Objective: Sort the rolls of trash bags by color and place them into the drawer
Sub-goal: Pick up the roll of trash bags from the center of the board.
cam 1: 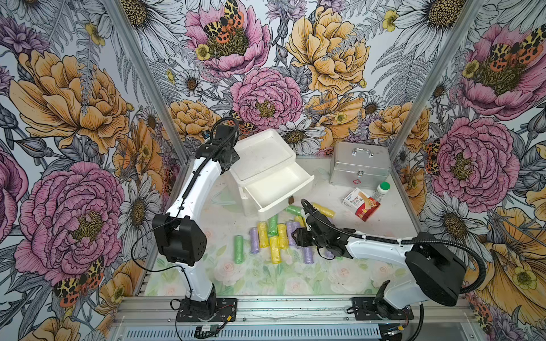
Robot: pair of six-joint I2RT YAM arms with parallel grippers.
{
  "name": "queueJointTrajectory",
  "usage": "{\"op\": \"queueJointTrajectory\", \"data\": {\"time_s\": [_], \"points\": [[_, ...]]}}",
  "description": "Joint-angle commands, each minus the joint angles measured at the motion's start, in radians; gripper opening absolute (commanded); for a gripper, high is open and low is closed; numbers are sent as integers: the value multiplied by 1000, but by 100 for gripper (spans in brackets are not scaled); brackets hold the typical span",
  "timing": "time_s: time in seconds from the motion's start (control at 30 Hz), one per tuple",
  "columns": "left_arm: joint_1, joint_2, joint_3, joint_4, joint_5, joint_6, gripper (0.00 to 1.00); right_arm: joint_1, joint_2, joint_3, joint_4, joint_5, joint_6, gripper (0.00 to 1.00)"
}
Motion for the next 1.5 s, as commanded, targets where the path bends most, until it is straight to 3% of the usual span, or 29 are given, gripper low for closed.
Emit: {"op": "queueJointTrajectory", "data": {"time_s": [0.0, 0.37, 0.53, 0.7, 1.13, 1.27, 1.47], "points": [[51, 31, -73, -71, 33, -120, 0, 14, 28, 33, -6, 49, -16, 60], [43, 30, -104, -69, 42, -124, 0, 20, 59, 21, -21, 135, 0, 55], [42, 30, -115, -69, 42, -128, 0, 20, 75, 18, -37, 144, 5, 35], [37, -6, -115, -69, 47, -121, 0, 20, 33, -1, -39, 134, 11, 7], [21, 53, -47, -70, 47, -85, 0, 8, -493, -4, -256, 85, 173, 9], [9, 52, -38, -69, 22, -84, 0, -5, -531, 72, -300, 74, 274, 10], [8, 47, -27, -70, 42, -83, 0, -21, -456, 269, -300, 95, 342, 10]]}}
